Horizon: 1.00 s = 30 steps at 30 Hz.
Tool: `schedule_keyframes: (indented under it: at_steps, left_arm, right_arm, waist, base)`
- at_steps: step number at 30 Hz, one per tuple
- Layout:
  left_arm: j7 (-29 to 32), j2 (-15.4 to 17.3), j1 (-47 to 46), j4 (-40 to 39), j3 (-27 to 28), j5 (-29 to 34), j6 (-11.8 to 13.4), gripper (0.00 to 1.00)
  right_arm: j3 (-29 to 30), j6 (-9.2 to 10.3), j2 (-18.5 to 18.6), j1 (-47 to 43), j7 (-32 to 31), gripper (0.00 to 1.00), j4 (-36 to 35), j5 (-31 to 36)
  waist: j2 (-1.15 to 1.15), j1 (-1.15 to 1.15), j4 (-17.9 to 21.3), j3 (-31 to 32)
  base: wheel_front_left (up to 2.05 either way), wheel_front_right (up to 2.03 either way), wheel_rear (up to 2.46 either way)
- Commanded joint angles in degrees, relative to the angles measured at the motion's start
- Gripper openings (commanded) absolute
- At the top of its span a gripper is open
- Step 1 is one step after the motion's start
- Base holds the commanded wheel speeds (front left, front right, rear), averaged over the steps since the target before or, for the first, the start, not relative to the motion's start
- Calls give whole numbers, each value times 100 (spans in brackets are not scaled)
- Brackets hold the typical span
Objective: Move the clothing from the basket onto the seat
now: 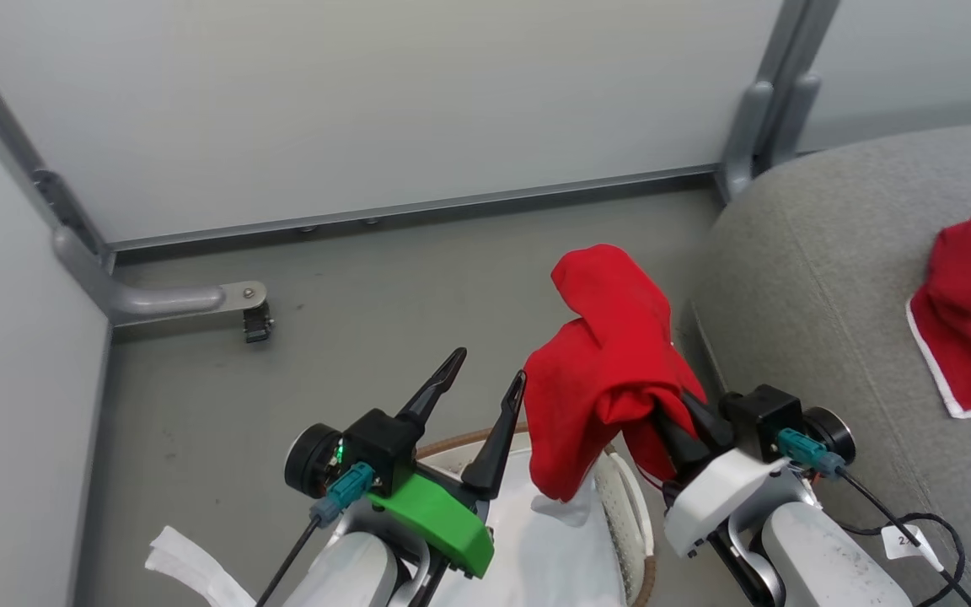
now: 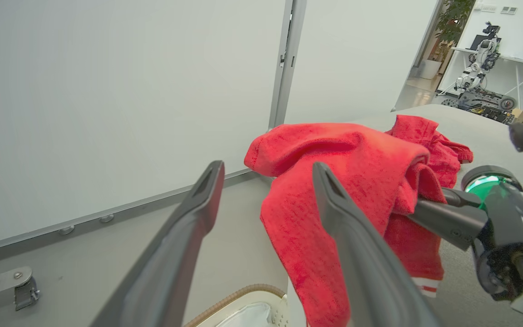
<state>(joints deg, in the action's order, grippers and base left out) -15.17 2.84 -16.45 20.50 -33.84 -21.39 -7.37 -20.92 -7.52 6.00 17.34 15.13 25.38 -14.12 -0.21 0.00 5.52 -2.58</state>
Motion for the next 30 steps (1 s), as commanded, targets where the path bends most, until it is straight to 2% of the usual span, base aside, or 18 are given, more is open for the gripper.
schedule_keyframes:
  at_steps: [1, 4, 8, 13, 17, 24, 30]
  left_arm:
    - [4, 14, 35, 23, 12, 4, -16, 100]
    - [4, 15, -33, 60, 9, 7, -16, 100]
    - [5, 20, -145, 126, -38, 4, -16, 100]
    - [4, 25, -261, 257, -94, 60, -17, 100]
    - [4, 36, -372, 372, -165, 194, -17, 100]
    - [4, 231, -677, 443, -274, 267, -17, 100]
    - [4, 408, -1003, 439, -391, 290, -18, 100]
  right_arm:
    - [83, 6, 21, -62, 2, 0, -68, -33]
    - [222, 6, 30, -121, 2, 0, -162, -16]
    - [437, 6, 59, -96, 2, 0, -287, -24]
    - [800, 6, 297, 272, 3, 0, -449, 137]
    - [1206, 6, 747, 769, 3, 0, -459, 376]
    - [2447, 6, 1672, 1880, 2, 0, -96, 891]
    - [3396, 6, 1984, 2628, 1, 0, 842, 1569]
  waist:
    - [21, 0, 1040, -166]
    - [21, 0, 1530, -282]
    - [21, 0, 1982, -445]
    - [21, 0, 2259, -680]
    - [21, 0, 2281, -937]
    - [21, 0, 2050, -1616]
    - [21, 0, 1710, -2239]
  base:
    - [0, 0, 0]
    - [0, 0, 0]
    - [0, 0, 0]
    - [0, 0, 0]
    - [0, 0, 0]
    - [0, 0, 0]
    - [0, 0, 0]
